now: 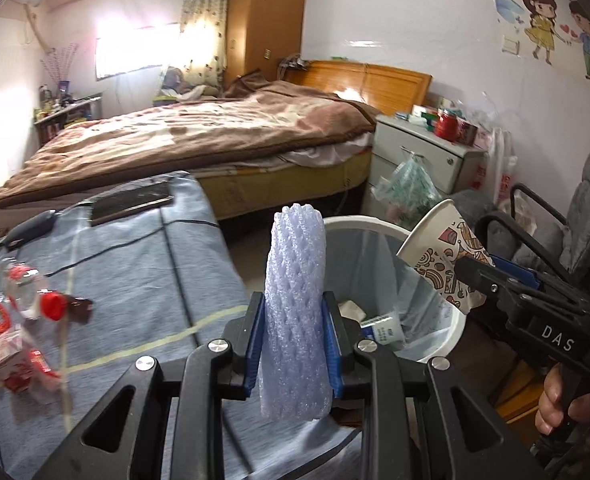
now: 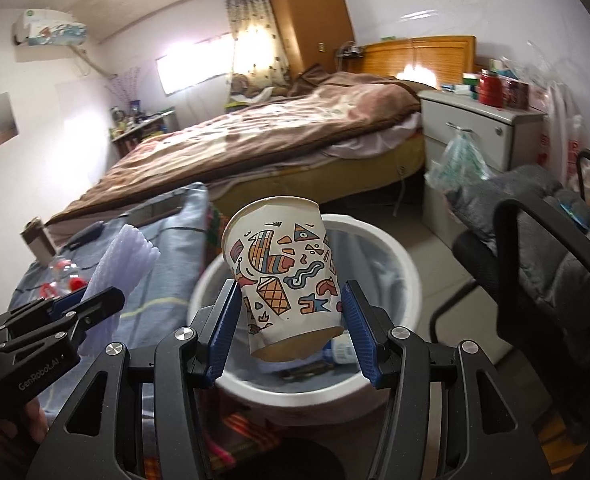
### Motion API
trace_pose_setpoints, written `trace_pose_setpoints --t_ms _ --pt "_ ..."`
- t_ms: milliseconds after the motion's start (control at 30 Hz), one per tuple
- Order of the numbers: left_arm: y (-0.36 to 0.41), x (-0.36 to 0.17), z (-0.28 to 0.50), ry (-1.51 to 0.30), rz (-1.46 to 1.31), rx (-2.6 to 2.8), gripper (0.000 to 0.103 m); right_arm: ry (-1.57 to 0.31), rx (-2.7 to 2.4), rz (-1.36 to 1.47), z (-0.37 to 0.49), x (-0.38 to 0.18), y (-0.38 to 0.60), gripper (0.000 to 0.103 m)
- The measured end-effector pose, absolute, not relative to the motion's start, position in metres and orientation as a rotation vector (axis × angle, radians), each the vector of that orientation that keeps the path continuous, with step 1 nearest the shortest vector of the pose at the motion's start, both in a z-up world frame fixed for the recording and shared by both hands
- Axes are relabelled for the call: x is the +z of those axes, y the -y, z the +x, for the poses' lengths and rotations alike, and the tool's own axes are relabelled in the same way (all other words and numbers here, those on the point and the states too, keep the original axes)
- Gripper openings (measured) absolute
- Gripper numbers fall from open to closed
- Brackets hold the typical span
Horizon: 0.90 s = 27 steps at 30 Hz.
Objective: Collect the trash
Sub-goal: 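Carry sleeve and cup over the wastebasket and open both tools to drop them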
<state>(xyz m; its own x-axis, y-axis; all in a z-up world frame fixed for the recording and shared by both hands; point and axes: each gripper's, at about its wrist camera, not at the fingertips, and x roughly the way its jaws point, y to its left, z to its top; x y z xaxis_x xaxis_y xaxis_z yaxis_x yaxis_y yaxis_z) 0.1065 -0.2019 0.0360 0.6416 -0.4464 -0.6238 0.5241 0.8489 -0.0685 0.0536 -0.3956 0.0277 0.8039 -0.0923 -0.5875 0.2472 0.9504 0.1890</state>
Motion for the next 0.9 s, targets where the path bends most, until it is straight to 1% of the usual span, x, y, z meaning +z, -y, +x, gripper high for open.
trace_pose_setpoints --t_ms 533,600,633,667,700,900 --pt "0.253 0.011 0.121 -0.753 0.162 -0.597 0.03 -0.719 -0.23 0.282 0.067 0.0 0.427 0.055" --pt "0.255 0.009 0.123 -0.76 0.162 -0.59 0.034 -0.734 -0.229 0.271 0.068 -0.002 0.427 0.055" --pt "0.255 0.009 0.124 -0.765 0.159 -0.589 0.041 -0.733 -0.238 0.262 0.068 -0.003 0.427 0.055" --pt "0.254 0.008 0.126 -0.769 0.154 -0.588 0.05 -0.731 -0.243 0.258 0.068 -0.003 0.428 0.055" --pt "0.254 0.008 0.126 -0.772 0.152 -0.586 0.053 -0.727 -0.243 0.255 0.067 -0.003 0.428 0.055" --pt "0.248 0.008 0.126 -0.767 0.145 -0.576 0.058 -0.721 -0.239 0.246 0.064 -0.001 0.425 0.056"
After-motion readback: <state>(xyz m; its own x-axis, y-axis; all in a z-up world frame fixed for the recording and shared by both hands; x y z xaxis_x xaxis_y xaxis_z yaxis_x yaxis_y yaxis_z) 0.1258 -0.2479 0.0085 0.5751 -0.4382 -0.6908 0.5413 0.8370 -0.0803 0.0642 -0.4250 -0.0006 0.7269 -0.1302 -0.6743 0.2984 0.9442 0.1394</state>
